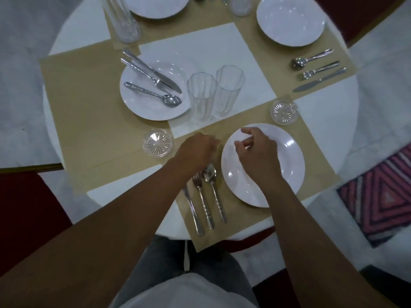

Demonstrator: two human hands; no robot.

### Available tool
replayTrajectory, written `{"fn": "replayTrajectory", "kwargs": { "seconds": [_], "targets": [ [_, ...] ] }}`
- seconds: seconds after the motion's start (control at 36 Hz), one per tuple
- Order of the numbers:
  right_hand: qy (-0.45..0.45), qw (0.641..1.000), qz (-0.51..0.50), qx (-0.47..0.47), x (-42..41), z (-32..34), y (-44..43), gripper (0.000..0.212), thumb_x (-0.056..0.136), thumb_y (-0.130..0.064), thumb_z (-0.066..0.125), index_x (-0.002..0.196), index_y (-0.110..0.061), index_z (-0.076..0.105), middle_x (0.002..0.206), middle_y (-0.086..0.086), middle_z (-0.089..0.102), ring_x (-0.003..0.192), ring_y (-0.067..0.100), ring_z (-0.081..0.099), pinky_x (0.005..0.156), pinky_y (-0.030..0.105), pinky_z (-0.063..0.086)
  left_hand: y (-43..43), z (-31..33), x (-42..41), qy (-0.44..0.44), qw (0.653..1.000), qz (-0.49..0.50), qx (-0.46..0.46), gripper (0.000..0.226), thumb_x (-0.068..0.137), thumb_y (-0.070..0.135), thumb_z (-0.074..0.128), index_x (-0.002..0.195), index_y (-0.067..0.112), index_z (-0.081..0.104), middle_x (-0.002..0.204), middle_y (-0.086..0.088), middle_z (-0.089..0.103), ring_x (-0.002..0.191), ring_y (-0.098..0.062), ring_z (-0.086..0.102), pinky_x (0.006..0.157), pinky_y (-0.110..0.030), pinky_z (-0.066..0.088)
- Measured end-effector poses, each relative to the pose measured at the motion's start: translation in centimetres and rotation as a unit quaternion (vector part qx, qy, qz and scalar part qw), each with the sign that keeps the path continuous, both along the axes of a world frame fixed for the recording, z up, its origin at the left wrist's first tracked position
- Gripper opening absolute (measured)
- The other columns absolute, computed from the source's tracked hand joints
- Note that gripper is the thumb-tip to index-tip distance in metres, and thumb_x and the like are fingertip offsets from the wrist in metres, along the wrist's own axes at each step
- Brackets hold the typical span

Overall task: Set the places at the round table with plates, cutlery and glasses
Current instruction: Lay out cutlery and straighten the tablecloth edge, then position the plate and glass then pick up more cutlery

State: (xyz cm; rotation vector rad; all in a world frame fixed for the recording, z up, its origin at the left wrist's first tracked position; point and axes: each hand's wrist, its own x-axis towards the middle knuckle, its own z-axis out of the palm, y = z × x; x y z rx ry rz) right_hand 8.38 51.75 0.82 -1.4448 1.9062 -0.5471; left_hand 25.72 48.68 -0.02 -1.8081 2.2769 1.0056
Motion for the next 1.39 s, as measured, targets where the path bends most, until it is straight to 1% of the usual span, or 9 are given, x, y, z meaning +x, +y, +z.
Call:
{"fn": "replayTrajectory", "kwargs": {
  "seconds": [0.08, 0.14, 0.31, 0.53, 0.86, 1.03, 1.17, 1.33, 1.39],
  "targets": [
    [-0.02, 1.0, -0.014, -0.016, 0.1, 0.0, -1.6, 0.034, 0.095, -0.026, 0.066, 0.129, -0.024, 0.061, 0.084, -0.016, 0.065, 0.103, 0.017, 0.062, 0.08, 0.008, 0.037, -1.0, -0.9, -0.6, -0.019, 1.0, -0.017, 0.006, 0.032, 0.095, 0.02, 0.049, 0.124, 0.019, 0.062, 0.127, -0.005, 0.062, 0.115, -0.026, 0.059, 0.097, -0.042, 0.048],
    [-0.028, 0.999, -0.024, -0.024, 0.2, 0.1, -2.6, 0.037, 0.093, -0.023, 0.066, 0.13, -0.022, 0.06, 0.09, -0.013, 0.068, 0.103, 0.017, 0.063, 0.088, 0.025, 0.049, -1.4, -1.4, -0.8, -0.046, 0.998, -0.03, 0.014, 0.037, 0.097, 0.021, 0.048, 0.133, 0.019, 0.056, 0.135, -0.005, 0.058, 0.12, -0.026, 0.056, 0.099, -0.04, 0.047],
    [-0.082, 0.995, -0.046, -0.035, 0.6, -0.6, -6.3, 0.063, 0.085, -0.022, 0.077, 0.141, -0.023, 0.05, 0.116, -0.003, 0.061, 0.096, 0.009, 0.06, 0.081, 0.021, 0.049, -1.6, -2.2, -1.5, -0.099, 0.994, -0.037, -0.013, 0.028, 0.096, 0.016, 0.052, 0.123, 0.011, 0.06, 0.115, -0.012, 0.062, 0.105, -0.03, 0.061, 0.086, -0.037, 0.052],
    [-0.122, 0.991, 0.007, -0.048, 1.9, -2.1, -10.0, 0.085, 0.072, -0.026, 0.09, 0.144, -0.021, 0.045, 0.138, -0.004, 0.055, 0.126, 0.016, 0.054, 0.105, 0.032, 0.046, -2.0, -3.2, -1.7, -0.113, 0.991, -0.058, -0.037, 0.033, 0.092, 0.015, 0.059, 0.124, 0.01, 0.058, 0.109, -0.012, 0.063, 0.099, -0.03, 0.063, 0.072, -0.03, 0.04],
    [-0.148, 0.985, -0.012, -0.087, 0.6, -2.8, -10.6, 0.073, 0.069, -0.029, 0.092, 0.133, -0.025, 0.058, 0.126, -0.013, 0.064, 0.108, 0.008, 0.064, 0.086, 0.001, 0.042, -2.0, -2.9, -2.4, -0.101, 0.993, -0.028, -0.052, 0.025, 0.089, 0.01, 0.06, 0.113, 0.005, 0.064, 0.096, -0.013, 0.064, 0.087, -0.032, 0.065, 0.064, -0.03, 0.04],
    [-0.128, 0.979, -0.07, -0.143, -1.9, -1.9, -9.6, 0.072, 0.068, -0.031, 0.092, 0.132, -0.026, 0.059, 0.118, -0.014, 0.066, 0.103, 0.007, 0.067, 0.092, 0.016, 0.051, -2.1, -2.3, -2.6, -0.107, 0.993, -0.04, -0.042, 0.02, 0.087, 0.01, 0.061, 0.106, 0.006, 0.065, 0.095, -0.012, 0.064, 0.089, -0.031, 0.064, 0.065, -0.032, 0.041],
    [-0.108, 0.966, -0.158, -0.172, -5.1, -1.1, -8.4, 0.066, 0.068, -0.041, 0.089, 0.127, -0.034, 0.06, 0.102, -0.025, 0.066, 0.096, -0.004, 0.067, 0.084, 0.008, 0.051, -2.0, -2.1, -2.6, -0.086, 0.996, -0.001, -0.021, 0.018, 0.088, 0.009, 0.061, 0.105, 0.005, 0.066, 0.102, -0.015, 0.063, 0.096, -0.033, 0.062, 0.07, -0.031, 0.041],
    [-0.086, 0.952, -0.236, -0.173, -9.0, -0.8, -8.3, 0.069, 0.066, -0.042, 0.088, 0.128, -0.026, 0.061, 0.107, -0.007, 0.073, 0.089, 0.003, 0.072, 0.083, 0.023, 0.059, -2.1, -1.6, -2.7, -0.08, 0.997, 0.009, 0.004, 0.017, 0.083, 0.011, 0.064, 0.1, 0.009, 0.066, 0.1, -0.015, 0.063, 0.094, -0.035, 0.063, 0.069, -0.032, 0.04],
    [-0.082, 0.952, -0.243, -0.166, -9.9, -0.8, -8.4, 0.068, 0.066, -0.042, 0.088, 0.126, -0.026, 0.061, 0.105, -0.011, 0.072, 0.086, -0.004, 0.07, 0.082, 0.018, 0.057, -2.0, -1.6, -2.7, -0.081, 0.997, 0.007, 0.003, 0.017, 0.081, 0.011, 0.066, 0.098, 0.011, 0.067, 0.096, -0.014, 0.063, 0.091, -0.034, 0.064, 0.067, -0.031, 0.04]
  ]
}}
